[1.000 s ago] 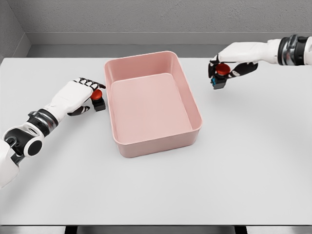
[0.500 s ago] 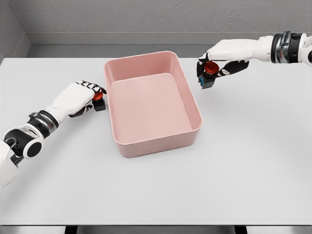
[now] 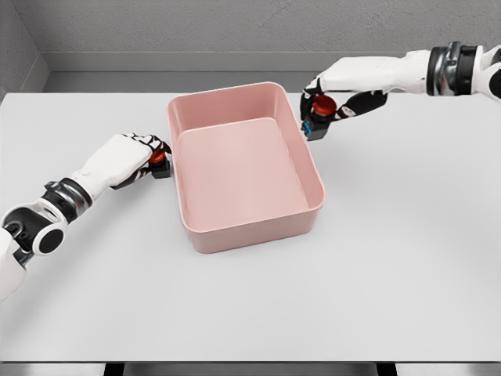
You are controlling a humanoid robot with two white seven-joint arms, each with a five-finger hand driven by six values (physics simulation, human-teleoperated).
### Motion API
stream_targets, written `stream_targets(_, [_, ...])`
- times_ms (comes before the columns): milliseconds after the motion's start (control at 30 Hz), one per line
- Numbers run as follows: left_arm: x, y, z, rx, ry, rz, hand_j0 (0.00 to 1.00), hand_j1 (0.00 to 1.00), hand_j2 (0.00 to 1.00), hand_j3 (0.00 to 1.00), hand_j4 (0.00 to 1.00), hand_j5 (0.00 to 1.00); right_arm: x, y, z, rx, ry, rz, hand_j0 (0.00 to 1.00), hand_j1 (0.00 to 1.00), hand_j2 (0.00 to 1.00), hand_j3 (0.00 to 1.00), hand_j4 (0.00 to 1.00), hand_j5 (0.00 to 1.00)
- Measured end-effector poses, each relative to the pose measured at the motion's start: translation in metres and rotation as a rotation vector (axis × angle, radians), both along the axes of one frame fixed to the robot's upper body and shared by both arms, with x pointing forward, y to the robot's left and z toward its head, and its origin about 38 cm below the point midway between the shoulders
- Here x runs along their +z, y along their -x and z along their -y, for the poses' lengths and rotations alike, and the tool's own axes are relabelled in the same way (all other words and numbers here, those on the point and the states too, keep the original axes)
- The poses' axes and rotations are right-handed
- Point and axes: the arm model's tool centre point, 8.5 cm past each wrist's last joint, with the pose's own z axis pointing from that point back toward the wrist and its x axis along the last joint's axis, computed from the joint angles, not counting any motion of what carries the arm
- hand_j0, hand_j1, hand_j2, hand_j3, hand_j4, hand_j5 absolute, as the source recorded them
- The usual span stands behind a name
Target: Put the industrial switch in the basket with both arms
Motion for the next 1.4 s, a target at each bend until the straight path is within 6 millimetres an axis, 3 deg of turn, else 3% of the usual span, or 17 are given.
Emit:
stream_targets(667, [0.017,0.000,-0.007,0.001,0.008,0.001,0.49,0.49,0.49,0.49,0.49,0.49,-0.012,0.004,-0.058,0.108,-0.011,-0.038,0.54,0.54,0.54,0.54,0.54,0.54])
stream_targets(733, [0.020,0.000,-0.009,0.003,0.010,0.003,0.49,0.49,0.49,0.49,0.49,0.49,-0.014,0.004,-0.061,0.115,-0.008,-0.043,0.61,0.61,0.61,0.61,0.61,0.61])
stream_targets(800, [0.025,0.000,-0.010,0.002,0.014,0.009,0.49,0.49,0.49,0.49,0.49,0.49,-0.016,0.004,-0.064,0.120,-0.006,-0.047,0.91,0.91,0.91,0.91,0.91,0.91])
stream_targets(833, [0.027,0.001,-0.011,0.000,0.016,0.012,0.49,0.49,0.49,0.49,0.49,0.49,-0.017,0.005,-0.067,0.124,-0.007,-0.048,1.00,1.00,1.00,1.00,1.00,1.00])
stream_targets(1267, [0.067,0.006,-0.013,-0.025,0.057,0.082,0.49,0.49,0.49,0.49,0.49,0.49,-0.007,0.014,-0.102,0.218,-0.031,-0.023,1.00,1.00,1.00,1.00,1.00,1.00])
stream_targets(1333, [0.073,0.007,-0.011,-0.033,0.065,0.095,0.49,0.49,0.49,0.49,0.49,0.49,-0.005,0.014,-0.095,0.207,-0.032,-0.020,1.00,1.00,1.00,1.00,1.00,1.00])
stream_targets(1400, [0.079,0.008,-0.009,-0.040,0.074,0.105,0.49,0.49,0.49,0.49,0.49,0.49,-0.004,0.011,-0.075,0.166,-0.031,-0.019,1.00,1.00,1.00,1.00,1.00,1.00])
